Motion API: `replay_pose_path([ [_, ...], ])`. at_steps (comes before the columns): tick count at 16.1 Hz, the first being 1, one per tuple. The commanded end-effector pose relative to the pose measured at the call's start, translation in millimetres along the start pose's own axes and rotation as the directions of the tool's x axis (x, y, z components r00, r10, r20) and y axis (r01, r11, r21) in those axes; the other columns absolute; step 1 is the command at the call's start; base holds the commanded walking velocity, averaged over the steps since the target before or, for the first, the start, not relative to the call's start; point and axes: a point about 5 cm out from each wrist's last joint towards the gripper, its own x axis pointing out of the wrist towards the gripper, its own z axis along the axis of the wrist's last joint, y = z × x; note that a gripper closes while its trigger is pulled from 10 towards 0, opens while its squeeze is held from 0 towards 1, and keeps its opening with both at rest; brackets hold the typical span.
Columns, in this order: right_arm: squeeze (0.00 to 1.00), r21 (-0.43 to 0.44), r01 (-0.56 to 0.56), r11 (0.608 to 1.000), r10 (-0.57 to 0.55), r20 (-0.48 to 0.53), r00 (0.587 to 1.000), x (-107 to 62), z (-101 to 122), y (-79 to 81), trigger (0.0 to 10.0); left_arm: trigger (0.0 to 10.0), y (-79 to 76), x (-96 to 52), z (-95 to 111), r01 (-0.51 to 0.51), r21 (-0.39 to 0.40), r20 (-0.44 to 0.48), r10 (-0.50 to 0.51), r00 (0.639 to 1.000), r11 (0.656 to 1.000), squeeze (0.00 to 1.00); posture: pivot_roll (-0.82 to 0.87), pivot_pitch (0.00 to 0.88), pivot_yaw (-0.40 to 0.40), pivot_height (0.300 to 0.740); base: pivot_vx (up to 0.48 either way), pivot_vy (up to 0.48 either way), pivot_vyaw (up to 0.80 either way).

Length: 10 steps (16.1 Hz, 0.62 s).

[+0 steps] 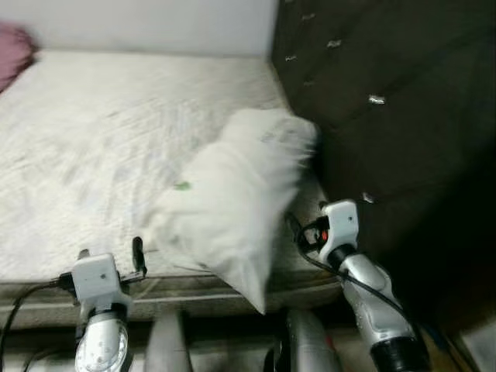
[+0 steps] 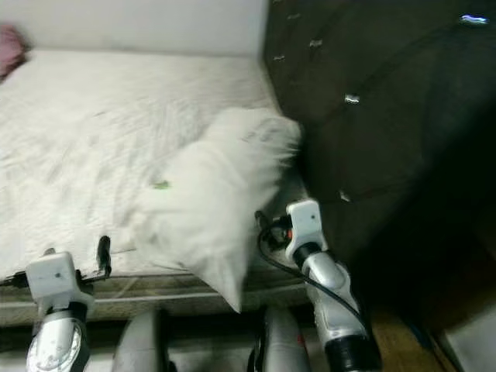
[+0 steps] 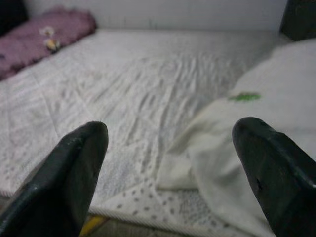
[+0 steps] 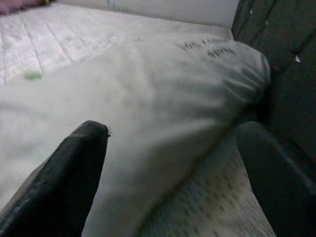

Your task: Clean up the room

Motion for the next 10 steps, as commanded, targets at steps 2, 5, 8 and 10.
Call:
replay_pose_path([
  [2,0.0,0.001,0.003,1.0,-0.003,-0.019,1.0,7.9,5.0,-4.7,10.0,10.0,7.1,-2.6,-2.1,-0.051,0.028,-0.012,0.052,0.999,0.998,0.0,0.03,0.0,-0.057,0.607,0.0,0.0,0.0],
  [5,0.0,-0.034,0.015,0.999,-0.016,-0.043,0.999,9.0,2.8,-6.5,10.0,10.0,10.5,-3.0,-2.6,-0.074,0.047,-0.014,0.075,0.997,0.996,0.0,0.03,0.0,-0.061,0.607,0.0,0.0,0.0],
  [8,0.0,-0.093,-0.033,0.995,0.027,-0.072,0.997,7.3,-3.2,0.7,10.0,10.0,12.3,-10.5,-3.6,-0.089,0.044,-0.03,0.091,0.995,0.995,0.0,0.05,0.005,-0.081,0.607,0.0,0.0,0.0],
  [10,0.0,-0.026,-0.081,0.996,0.079,-0.069,0.994,9.3,2.7,5.0,10.0,10.0,14.3,-21.2,1.3,-0.097,0.044,-0.034,0.099,0.995,0.994,0.0,0.07,0.041,-0.113,0.607,0.0,0.0,0.0],
])
